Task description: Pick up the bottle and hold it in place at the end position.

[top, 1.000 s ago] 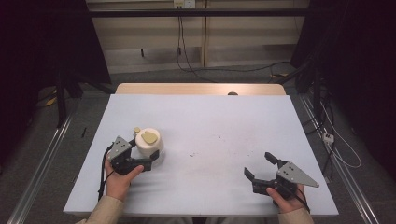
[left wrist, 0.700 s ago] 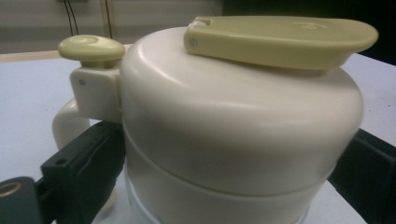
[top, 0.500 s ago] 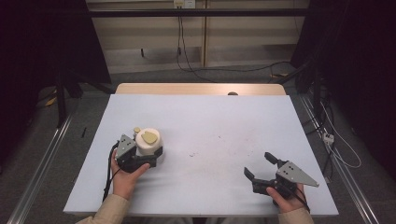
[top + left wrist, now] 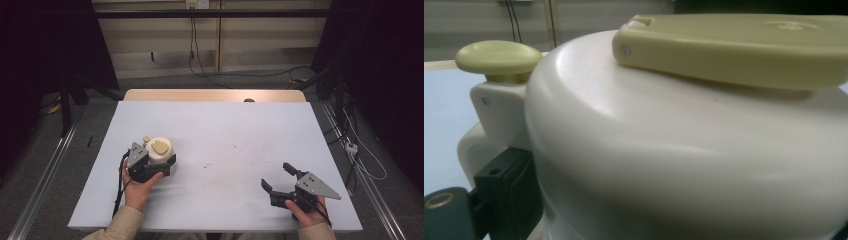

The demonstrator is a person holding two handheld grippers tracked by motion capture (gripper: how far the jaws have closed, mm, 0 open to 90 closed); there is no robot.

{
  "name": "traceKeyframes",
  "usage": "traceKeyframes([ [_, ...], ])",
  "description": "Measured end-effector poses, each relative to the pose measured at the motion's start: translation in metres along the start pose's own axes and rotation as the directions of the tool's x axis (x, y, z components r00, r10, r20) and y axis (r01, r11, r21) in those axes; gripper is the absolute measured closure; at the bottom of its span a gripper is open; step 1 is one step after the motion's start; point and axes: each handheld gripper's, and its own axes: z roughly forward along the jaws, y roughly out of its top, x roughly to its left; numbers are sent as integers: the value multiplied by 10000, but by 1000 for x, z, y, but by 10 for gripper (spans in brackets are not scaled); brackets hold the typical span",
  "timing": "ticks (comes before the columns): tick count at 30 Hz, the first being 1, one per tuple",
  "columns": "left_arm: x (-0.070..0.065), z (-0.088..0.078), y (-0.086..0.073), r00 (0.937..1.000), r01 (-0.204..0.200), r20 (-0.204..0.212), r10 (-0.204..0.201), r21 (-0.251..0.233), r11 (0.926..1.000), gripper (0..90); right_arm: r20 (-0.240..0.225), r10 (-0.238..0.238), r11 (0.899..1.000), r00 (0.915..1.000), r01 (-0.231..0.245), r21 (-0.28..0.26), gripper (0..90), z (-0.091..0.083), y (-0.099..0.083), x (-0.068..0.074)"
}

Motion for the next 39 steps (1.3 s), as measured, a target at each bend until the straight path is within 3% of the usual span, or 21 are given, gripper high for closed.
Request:
traceKeyframes([
  [12, 2, -3, 4, 9999, 34, -149, -32, 82, 10000, 64, 27, 7, 10000, 10000, -7, -34, 62, 0, 0, -1],
  [23, 1, -6, 16, 9999, 139, 36, -139, -142, 9998, 66, 131, -43, 10000, 9999, 44, -46, 56, 2, 0, -2],
  [39, -8, 3, 30, 9990, -382, 239, 384, -125, 9992, 66, 92, 48, 9998, 9999, -46, -180, 49, 4, 1, -2],
])
